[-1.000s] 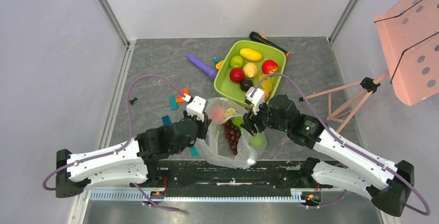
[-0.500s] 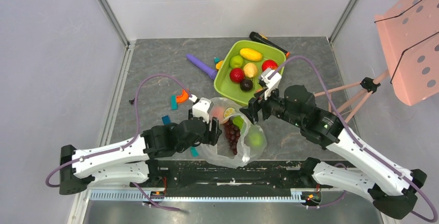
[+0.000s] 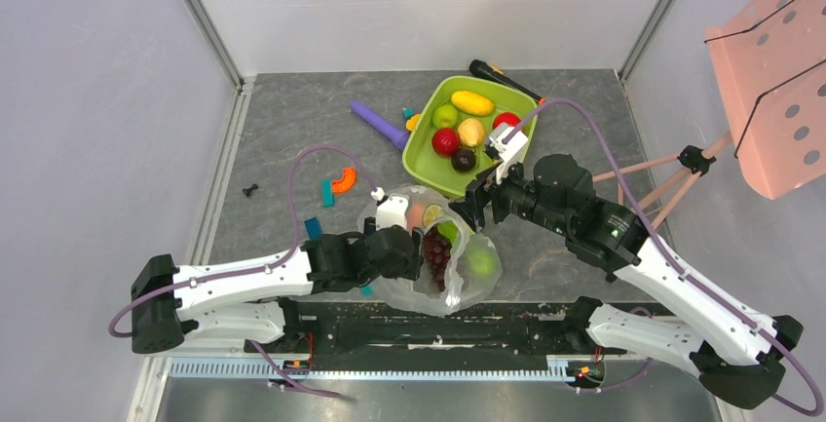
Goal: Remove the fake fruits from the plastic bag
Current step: Adjust the plastic bag at the center of the board.
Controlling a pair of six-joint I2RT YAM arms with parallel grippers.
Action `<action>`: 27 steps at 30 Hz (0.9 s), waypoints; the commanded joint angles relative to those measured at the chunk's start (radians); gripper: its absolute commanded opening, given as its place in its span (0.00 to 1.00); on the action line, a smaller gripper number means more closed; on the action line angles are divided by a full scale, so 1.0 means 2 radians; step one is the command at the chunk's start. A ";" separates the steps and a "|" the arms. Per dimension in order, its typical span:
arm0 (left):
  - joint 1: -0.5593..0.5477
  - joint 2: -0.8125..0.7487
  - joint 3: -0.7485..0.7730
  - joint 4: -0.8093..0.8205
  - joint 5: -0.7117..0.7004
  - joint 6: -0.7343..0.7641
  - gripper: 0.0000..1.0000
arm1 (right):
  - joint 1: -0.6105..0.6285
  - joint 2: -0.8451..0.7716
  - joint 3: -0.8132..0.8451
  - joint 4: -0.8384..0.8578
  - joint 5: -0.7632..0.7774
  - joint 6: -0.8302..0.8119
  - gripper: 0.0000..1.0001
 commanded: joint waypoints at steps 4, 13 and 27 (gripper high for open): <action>0.000 -0.023 -0.010 -0.011 0.004 -0.057 0.87 | 0.005 0.004 0.023 0.004 -0.003 -0.005 0.81; 0.000 0.006 -0.024 0.008 -0.011 -0.075 0.93 | 0.008 0.009 0.020 0.004 -0.002 -0.005 0.81; 0.000 0.048 -0.009 0.046 -0.044 -0.044 0.49 | 0.036 0.022 0.035 0.006 -0.036 -0.010 0.79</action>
